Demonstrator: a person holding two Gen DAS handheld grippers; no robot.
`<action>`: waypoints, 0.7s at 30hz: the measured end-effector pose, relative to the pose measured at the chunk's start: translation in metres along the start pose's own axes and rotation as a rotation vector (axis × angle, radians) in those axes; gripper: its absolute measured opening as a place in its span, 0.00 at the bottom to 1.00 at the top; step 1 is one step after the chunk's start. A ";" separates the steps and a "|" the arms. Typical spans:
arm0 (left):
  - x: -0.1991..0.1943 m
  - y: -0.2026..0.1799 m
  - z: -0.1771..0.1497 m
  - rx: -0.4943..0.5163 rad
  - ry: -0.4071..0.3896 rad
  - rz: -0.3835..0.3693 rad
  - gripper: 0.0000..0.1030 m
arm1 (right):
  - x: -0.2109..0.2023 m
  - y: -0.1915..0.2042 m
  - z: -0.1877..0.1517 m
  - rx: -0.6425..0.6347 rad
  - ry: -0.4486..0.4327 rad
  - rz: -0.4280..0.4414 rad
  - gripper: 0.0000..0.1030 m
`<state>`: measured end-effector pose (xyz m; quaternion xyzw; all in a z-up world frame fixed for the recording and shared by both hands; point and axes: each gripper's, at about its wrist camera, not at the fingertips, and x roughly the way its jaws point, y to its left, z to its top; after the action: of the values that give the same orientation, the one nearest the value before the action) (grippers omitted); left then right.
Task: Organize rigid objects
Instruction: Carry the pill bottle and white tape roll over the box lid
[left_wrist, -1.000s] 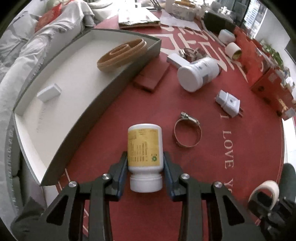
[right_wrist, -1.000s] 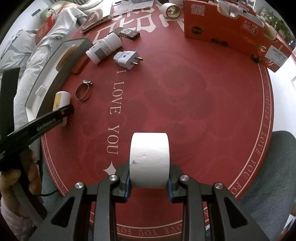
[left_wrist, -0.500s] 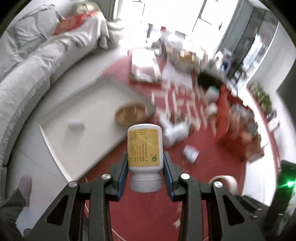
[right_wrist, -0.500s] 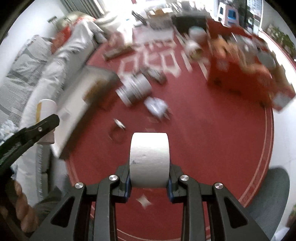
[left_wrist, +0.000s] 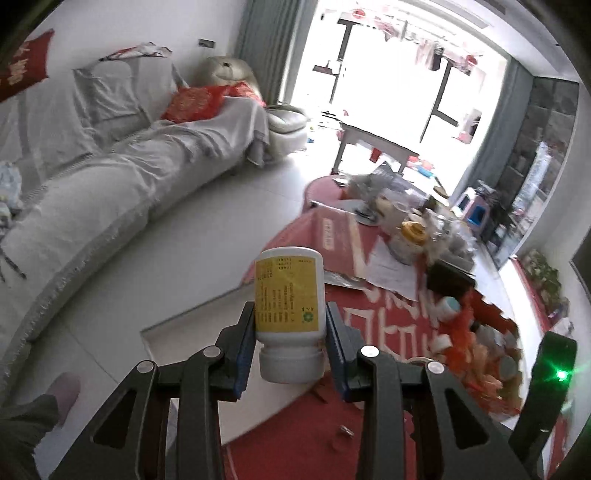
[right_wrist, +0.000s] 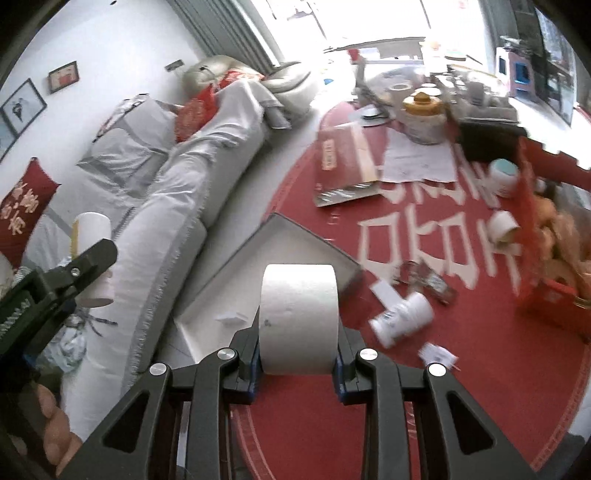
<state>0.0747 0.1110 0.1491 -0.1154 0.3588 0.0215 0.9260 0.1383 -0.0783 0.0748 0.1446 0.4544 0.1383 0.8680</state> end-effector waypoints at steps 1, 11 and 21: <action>0.006 0.003 0.000 -0.002 0.005 0.015 0.37 | 0.007 0.003 0.001 0.001 0.008 0.010 0.30; 0.059 0.030 -0.011 -0.020 0.083 0.133 0.37 | 0.051 0.025 0.022 -0.042 0.053 0.022 0.30; 0.079 0.052 -0.009 -0.067 0.081 0.196 0.37 | 0.080 0.066 0.048 -0.126 0.049 0.043 0.30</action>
<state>0.1208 0.1563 0.0799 -0.1117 0.4046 0.1192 0.8998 0.2151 0.0058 0.0659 0.0959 0.4627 0.1888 0.8609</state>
